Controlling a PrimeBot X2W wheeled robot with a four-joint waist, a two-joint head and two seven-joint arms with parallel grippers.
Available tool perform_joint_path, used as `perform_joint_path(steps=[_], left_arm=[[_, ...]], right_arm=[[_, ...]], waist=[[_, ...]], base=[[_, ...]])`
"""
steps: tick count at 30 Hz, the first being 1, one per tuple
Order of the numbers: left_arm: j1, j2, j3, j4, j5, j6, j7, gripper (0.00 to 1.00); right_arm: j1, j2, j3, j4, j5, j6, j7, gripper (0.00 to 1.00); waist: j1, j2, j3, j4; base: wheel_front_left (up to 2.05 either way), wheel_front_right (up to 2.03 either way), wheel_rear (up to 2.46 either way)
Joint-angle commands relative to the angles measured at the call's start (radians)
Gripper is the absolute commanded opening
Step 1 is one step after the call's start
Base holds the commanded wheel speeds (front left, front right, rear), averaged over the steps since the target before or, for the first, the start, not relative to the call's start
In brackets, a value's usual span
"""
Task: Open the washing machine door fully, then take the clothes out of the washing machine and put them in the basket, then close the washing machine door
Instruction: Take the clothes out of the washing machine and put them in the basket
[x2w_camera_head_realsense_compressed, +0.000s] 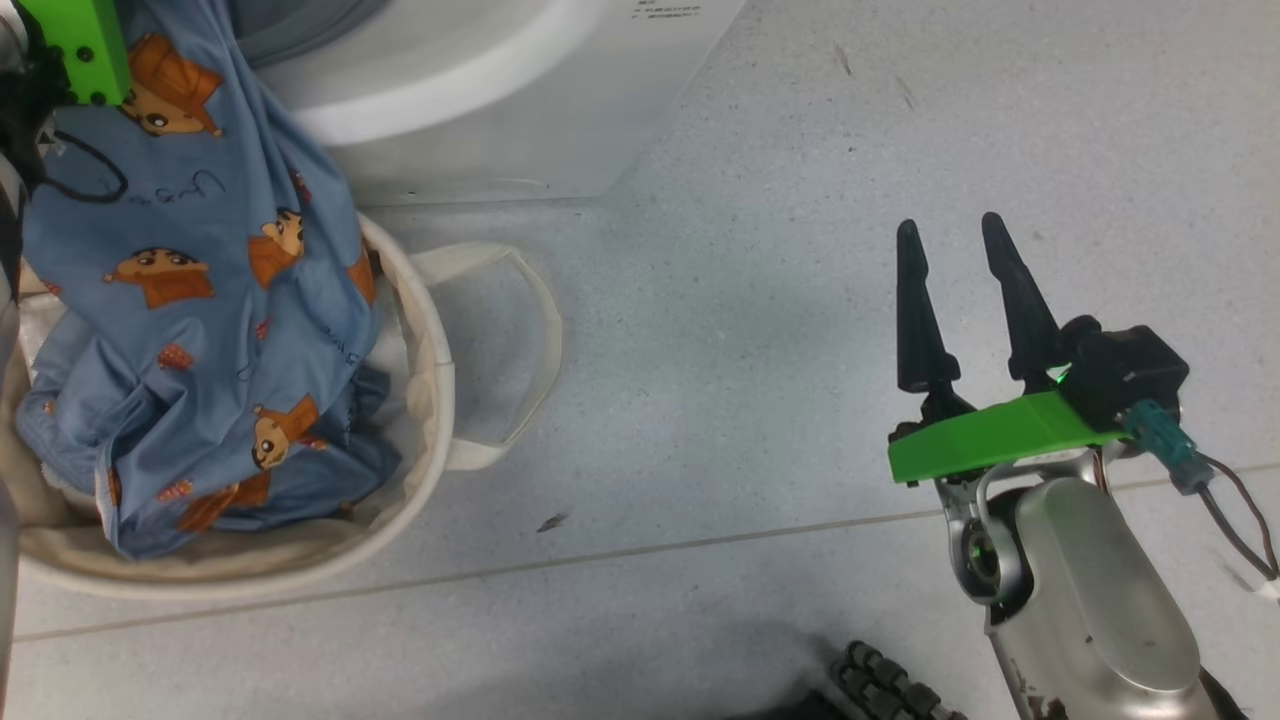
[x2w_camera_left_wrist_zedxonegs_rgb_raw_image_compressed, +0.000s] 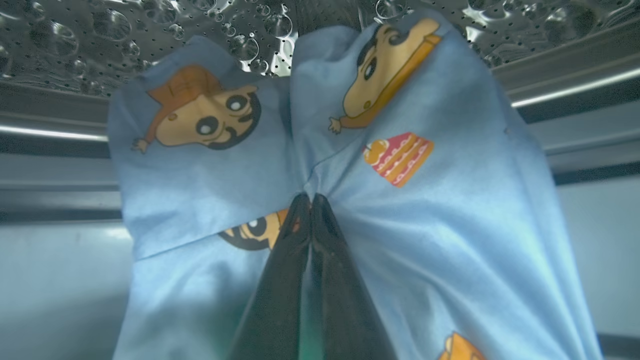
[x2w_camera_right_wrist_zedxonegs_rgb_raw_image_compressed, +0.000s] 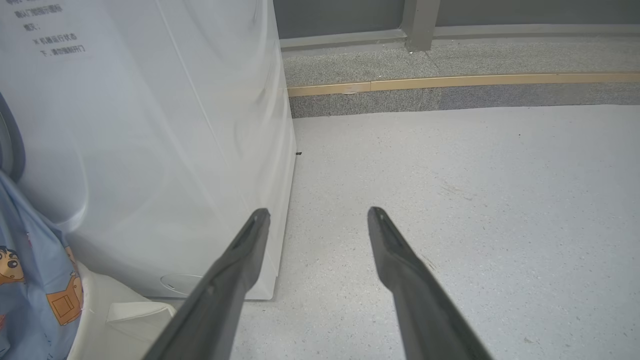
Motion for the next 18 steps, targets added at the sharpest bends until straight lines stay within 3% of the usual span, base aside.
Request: perform_joint_path(steps=[1,9,18], left_arm=[[-0.011,0.038,0.001,-0.022,-0.008,-0.006,-0.017,0.0],[0.008,0.03,-0.031,-0.061,-0.028,-0.014,-0.168,0.0],[0.093,0.045,-0.089,-0.16,-0.129,-0.014,-0.353,0.0]], right_arm=[[0.011,0.006,0.014,-0.028,0.003,0.001,-0.005,1.0],[0.018,0.006,0.007,-0.022,0.001,0.001,-0.005,1.0],[0.027,0.006,0.008,-0.004,-0.001,0.001,-0.005,1.0]], waist=[[-0.0001,0.0,-0.001,0.001],[-0.0001,0.0,-0.032,0.017],[-0.0001,0.0,-0.101,0.044]], base=[[0.0,0.0,0.0],[0.0,0.0,0.0],[0.0,0.0,0.0]])
